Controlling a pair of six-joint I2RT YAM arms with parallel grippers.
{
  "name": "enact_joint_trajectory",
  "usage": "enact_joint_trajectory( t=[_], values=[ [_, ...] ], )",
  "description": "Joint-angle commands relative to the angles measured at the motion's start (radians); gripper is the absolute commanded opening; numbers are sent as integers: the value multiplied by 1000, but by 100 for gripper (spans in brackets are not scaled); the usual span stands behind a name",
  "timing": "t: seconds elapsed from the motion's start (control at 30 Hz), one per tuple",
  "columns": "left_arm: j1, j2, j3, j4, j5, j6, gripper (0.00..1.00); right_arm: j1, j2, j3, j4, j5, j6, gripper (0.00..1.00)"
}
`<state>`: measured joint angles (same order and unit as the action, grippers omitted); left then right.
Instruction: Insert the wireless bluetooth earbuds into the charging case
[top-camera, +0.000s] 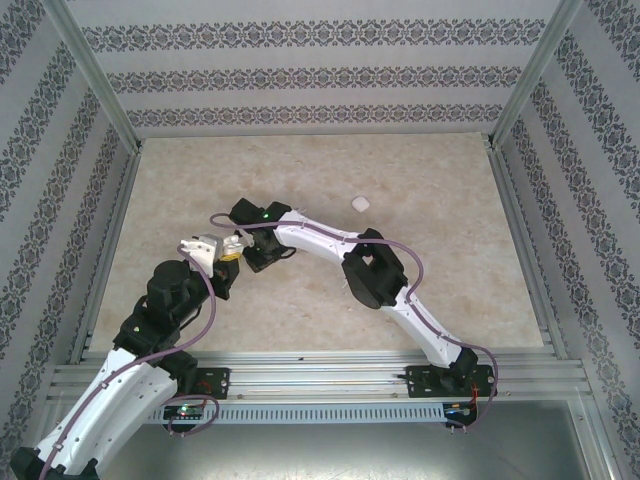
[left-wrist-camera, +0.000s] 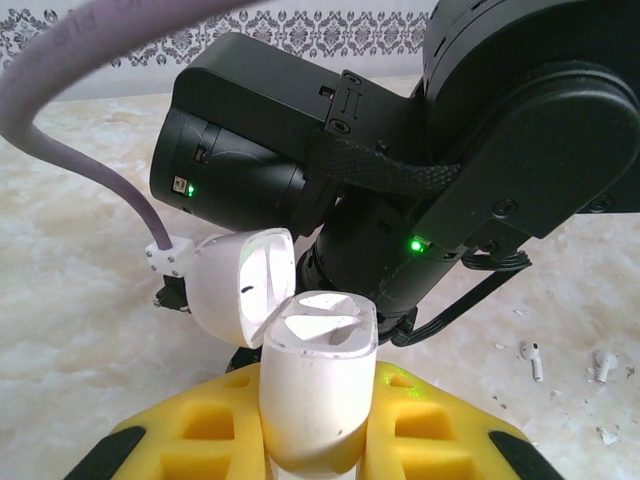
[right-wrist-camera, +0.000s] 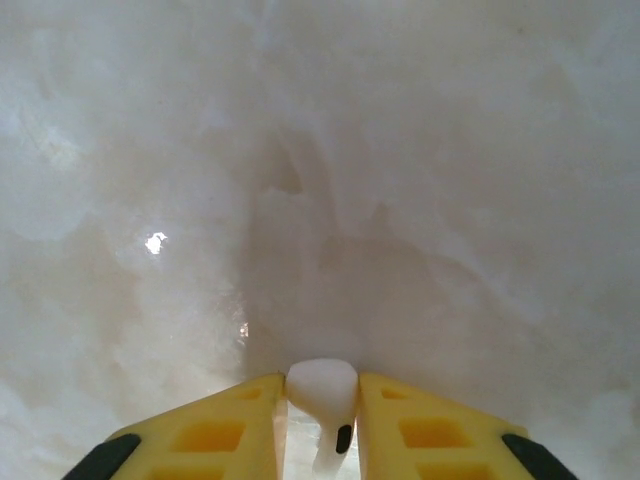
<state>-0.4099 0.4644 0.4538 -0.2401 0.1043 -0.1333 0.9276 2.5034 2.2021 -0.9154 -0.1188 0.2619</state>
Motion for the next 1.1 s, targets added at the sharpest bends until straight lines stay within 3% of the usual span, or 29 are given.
enact_joint_trajectory(
  t=[0.0, 0.1, 0.3, 0.57, 0.8, 1.07],
  values=[
    [13, 6, -11, 44, 35, -20, 0, 4, 14, 7, -39, 21, 1, 18],
    [12, 35, -30, 99, 107, -28, 0, -14, -28, -49, -35, 39, 29, 14],
    [12, 129, -90, 334, 298, -71, 0, -103, -201, -324, 49, 40, 120, 13],
    [12, 304, -209, 856, 548, -72, 0, -233, -402, -709, 141, 83, 172, 15],
    [11, 443, -164, 948, 621, -87, 0, -271, -456, -787, 167, 68, 185, 21],
    [11, 441, -143, 894, 604, -68, 0, -284, -481, -742, 126, 43, 180, 31]
  ],
)
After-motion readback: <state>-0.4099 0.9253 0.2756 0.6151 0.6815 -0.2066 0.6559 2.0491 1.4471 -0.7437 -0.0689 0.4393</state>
